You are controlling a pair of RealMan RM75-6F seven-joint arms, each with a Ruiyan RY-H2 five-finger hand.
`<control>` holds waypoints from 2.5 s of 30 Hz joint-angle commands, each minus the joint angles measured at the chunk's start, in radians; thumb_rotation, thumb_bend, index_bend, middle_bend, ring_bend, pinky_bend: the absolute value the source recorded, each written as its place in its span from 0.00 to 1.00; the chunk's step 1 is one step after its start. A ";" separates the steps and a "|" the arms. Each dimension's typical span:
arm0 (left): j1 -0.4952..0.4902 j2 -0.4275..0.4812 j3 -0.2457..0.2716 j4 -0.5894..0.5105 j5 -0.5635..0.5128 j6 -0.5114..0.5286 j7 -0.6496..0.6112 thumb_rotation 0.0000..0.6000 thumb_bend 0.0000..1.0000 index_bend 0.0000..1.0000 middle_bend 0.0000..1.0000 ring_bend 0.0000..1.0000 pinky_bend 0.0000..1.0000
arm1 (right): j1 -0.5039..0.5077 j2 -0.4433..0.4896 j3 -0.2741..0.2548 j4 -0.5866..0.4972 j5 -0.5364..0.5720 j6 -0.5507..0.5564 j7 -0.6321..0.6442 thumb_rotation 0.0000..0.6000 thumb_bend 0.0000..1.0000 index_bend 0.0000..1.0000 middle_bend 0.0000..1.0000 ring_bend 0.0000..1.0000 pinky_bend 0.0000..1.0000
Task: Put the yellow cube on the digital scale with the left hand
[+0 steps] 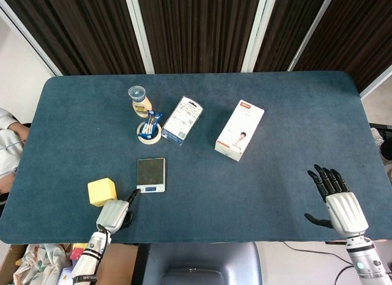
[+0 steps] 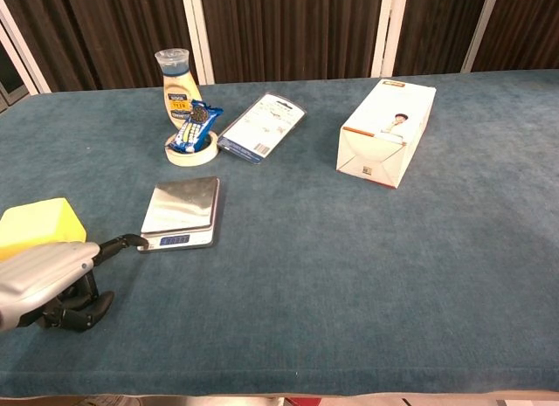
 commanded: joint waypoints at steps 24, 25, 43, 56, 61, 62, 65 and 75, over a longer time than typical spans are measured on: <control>0.062 0.131 0.020 -0.007 0.361 0.291 -0.244 1.00 0.37 0.00 0.00 0.00 0.03 | 0.006 0.019 -0.021 -0.008 -0.024 -0.017 0.030 1.00 0.12 0.00 0.00 0.00 0.00; 0.055 0.135 0.017 0.004 0.332 0.255 -0.247 1.00 0.36 0.00 0.00 0.00 0.01 | 0.007 0.019 -0.022 -0.008 -0.025 -0.019 0.030 1.00 0.12 0.00 0.00 0.00 0.00; 0.031 0.100 -0.047 0.148 0.155 0.119 -0.232 1.00 0.35 0.14 0.24 0.35 0.30 | 0.014 0.025 -0.027 -0.015 -0.024 -0.036 0.029 1.00 0.12 0.00 0.00 0.00 0.00; -0.018 0.015 -0.134 0.187 0.285 0.248 -0.356 1.00 0.39 0.73 0.85 0.96 0.78 | 0.016 0.024 -0.029 -0.018 -0.020 -0.044 0.026 1.00 0.12 0.00 0.00 0.00 0.00; -0.088 -0.041 -0.162 0.156 0.317 0.220 -0.298 1.00 0.40 0.72 0.84 0.96 0.77 | 0.020 0.019 -0.031 -0.020 -0.022 -0.052 0.017 1.00 0.12 0.00 0.00 0.00 0.00; -0.100 -0.056 -0.166 0.161 0.312 0.207 -0.279 1.00 0.40 0.72 0.84 0.96 0.77 | 0.020 0.019 -0.031 -0.020 -0.022 -0.053 0.017 1.00 0.12 0.00 0.00 0.00 0.00; -0.137 -0.116 -0.175 0.208 0.286 0.163 -0.219 1.00 0.40 0.70 0.82 0.95 0.77 | 0.022 0.019 -0.030 -0.019 -0.020 -0.056 0.018 1.00 0.12 0.00 0.00 0.00 0.00; -0.210 -0.229 -0.215 0.385 0.217 0.093 -0.174 1.00 0.39 0.53 0.67 0.84 0.72 | 0.027 0.027 -0.030 -0.016 -0.015 -0.065 0.035 1.00 0.12 0.00 0.00 0.00 0.00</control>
